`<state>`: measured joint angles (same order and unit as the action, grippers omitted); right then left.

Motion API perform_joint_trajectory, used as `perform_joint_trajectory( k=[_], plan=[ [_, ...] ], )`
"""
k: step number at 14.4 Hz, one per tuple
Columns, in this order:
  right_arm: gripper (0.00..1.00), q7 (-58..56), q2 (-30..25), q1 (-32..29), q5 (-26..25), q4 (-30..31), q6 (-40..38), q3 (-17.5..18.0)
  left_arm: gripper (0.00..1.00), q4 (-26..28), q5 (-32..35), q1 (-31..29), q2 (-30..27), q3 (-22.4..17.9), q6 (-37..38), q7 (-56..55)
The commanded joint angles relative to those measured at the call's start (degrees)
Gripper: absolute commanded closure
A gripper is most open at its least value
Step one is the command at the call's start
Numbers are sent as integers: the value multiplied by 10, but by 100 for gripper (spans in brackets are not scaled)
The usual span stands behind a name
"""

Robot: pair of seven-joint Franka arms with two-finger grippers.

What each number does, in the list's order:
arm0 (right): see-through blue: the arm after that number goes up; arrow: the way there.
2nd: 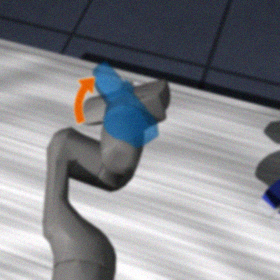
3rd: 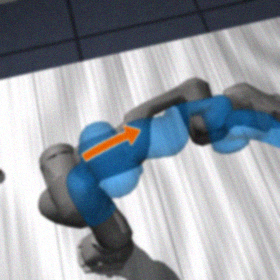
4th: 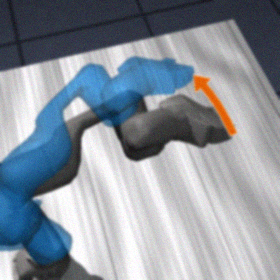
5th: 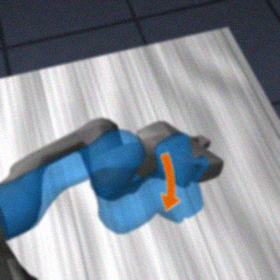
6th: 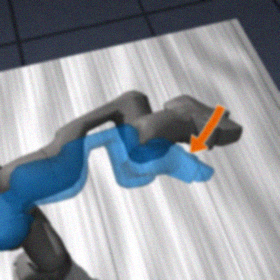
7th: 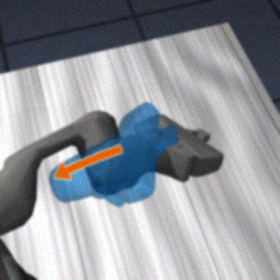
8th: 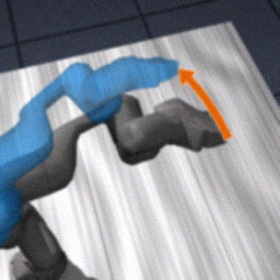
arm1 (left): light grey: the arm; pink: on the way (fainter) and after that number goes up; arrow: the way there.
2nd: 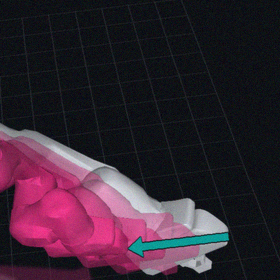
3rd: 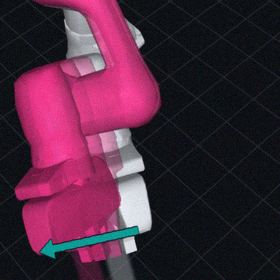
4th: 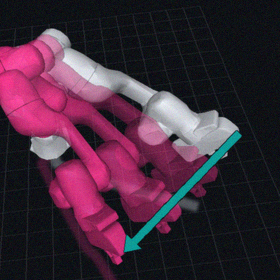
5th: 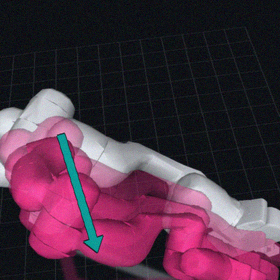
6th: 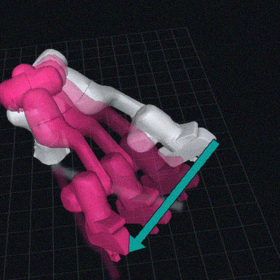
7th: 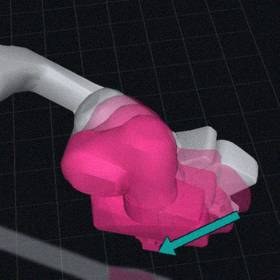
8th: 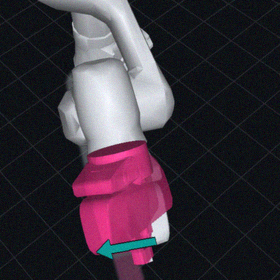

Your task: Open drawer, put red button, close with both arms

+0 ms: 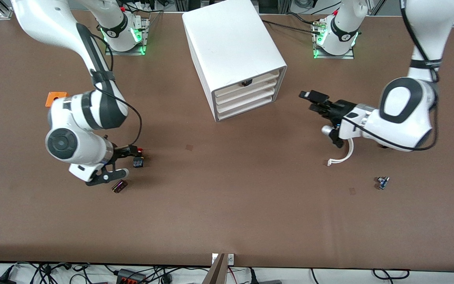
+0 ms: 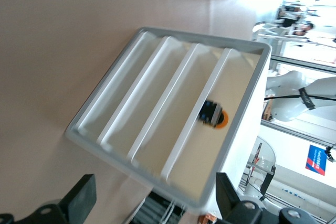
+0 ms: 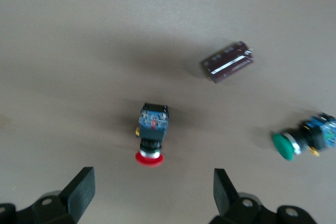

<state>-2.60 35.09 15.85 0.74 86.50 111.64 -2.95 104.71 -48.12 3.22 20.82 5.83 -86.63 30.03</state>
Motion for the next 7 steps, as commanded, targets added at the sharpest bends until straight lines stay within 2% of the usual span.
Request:
perform_joint_trajectory(
  k=[1, 4, 7],
  plan=[
    [0, 24, 23, 3, 15, -10, 9, 0, 0, 62, -38, 0, -8, 29, -65, 93],
    [0, 30, 46, 7, 38, -8, 17, 0, 2, 120, -124, 2, 20, 33, -79, 190],
    [0, 67, 65, 12, 45, -5, 16, 0, 24, 138, -155, 10, 56, 43, -92, 265]
  ],
)
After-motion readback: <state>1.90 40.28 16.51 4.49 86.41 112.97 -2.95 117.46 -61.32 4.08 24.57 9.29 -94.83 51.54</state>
